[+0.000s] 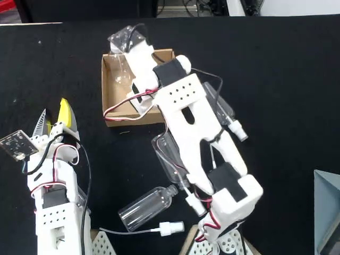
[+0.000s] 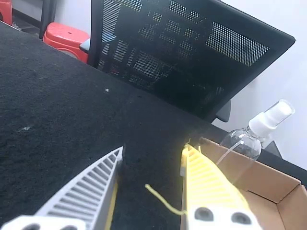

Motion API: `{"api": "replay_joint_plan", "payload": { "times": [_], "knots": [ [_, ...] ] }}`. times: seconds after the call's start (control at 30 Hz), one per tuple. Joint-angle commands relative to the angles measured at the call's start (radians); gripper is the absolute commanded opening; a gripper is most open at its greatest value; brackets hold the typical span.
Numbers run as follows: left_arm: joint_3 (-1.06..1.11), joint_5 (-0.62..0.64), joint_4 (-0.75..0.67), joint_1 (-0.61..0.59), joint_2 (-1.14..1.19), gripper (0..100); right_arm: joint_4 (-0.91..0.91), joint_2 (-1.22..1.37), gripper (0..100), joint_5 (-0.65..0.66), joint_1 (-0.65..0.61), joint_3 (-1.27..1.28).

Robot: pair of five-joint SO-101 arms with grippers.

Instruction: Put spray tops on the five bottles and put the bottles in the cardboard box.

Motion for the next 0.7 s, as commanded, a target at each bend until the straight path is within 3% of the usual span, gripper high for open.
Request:
{"api": "replay_joint_plan", "payload": {
  "times": [0.0, 0.4, 0.67],
  "knots": [
    [0.025, -0.008, 0.002, -0.013, -0.012, 19, 0.058, -0.096, 25.6, 0.061, 0.035, -0.061],
    [0.025, -0.008, 0.003, -0.015, -0.012, 19, 0.1, -0.096, 25.8, 0.16, 0.313, -0.061],
    [0.025, -0.008, 0.003, -0.015, -0.012, 19, 0.009, -0.059, 25.8, 0.221, 0.428, 0.002]
  ]
}}
